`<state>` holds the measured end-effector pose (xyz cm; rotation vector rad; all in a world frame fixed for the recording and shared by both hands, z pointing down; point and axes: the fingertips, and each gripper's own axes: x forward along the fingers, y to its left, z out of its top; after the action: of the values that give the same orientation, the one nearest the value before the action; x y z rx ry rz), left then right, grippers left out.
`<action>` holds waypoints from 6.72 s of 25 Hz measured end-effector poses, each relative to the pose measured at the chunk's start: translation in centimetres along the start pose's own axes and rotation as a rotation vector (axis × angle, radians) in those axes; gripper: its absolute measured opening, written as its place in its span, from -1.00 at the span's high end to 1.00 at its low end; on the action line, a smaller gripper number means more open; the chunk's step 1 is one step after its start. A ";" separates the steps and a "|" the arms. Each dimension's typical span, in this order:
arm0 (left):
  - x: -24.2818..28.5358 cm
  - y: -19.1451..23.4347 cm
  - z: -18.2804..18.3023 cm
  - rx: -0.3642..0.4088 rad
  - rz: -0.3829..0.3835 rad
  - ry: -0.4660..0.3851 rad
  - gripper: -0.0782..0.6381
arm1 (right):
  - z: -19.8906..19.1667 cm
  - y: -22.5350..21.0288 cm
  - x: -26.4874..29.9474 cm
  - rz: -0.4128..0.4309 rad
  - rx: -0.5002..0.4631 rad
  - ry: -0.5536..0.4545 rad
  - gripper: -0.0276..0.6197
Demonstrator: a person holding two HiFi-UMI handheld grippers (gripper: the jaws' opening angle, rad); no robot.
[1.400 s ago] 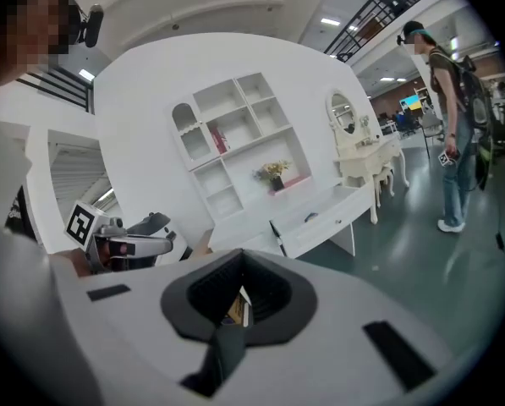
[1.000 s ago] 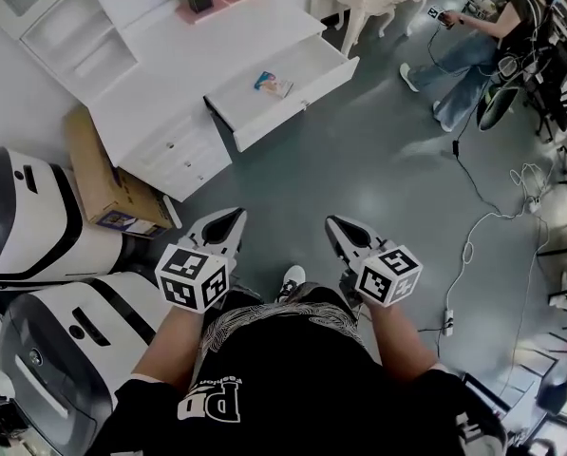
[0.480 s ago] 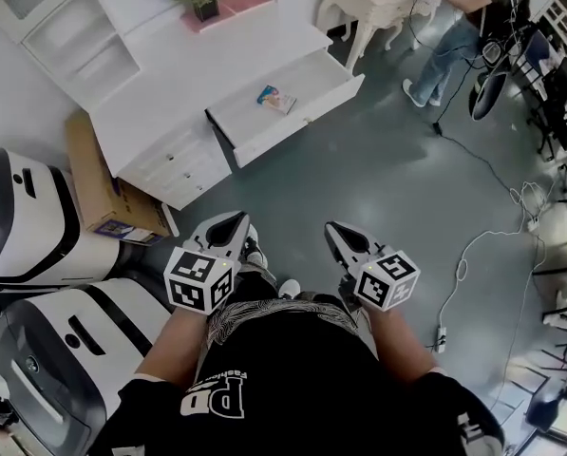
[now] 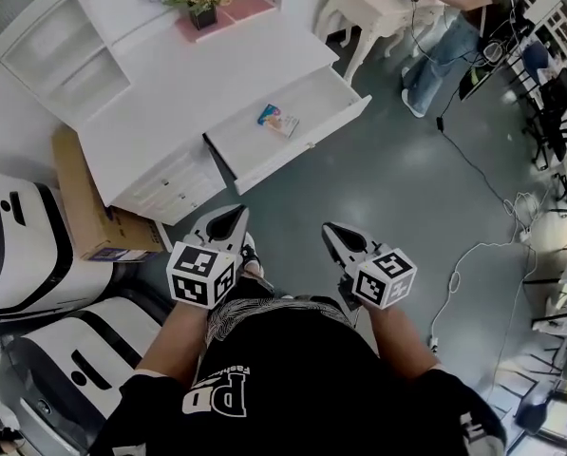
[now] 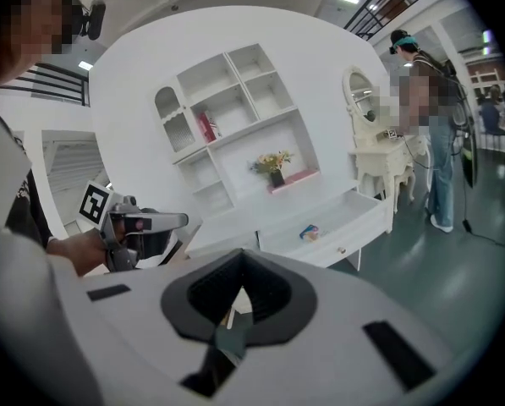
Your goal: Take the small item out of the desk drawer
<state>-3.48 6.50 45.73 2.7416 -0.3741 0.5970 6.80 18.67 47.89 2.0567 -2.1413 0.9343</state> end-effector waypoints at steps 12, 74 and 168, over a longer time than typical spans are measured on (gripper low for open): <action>7.0 9.6 5.7 0.039 -0.025 0.025 0.74 | 8.7 -3.4 10.3 -0.037 -0.045 0.008 0.89; 20.1 21.6 5.0 -0.330 0.563 0.142 0.74 | 5.8 -24.7 38.0 0.311 -0.484 0.662 0.80; 15.8 19.4 9.4 -0.275 0.627 -0.080 0.74 | 18.3 -17.6 34.1 0.450 -0.348 0.427 -0.39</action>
<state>7.70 -17.49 49.26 2.3633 -1.2569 0.5256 25.51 -18.94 54.04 1.1239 -2.3388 0.8520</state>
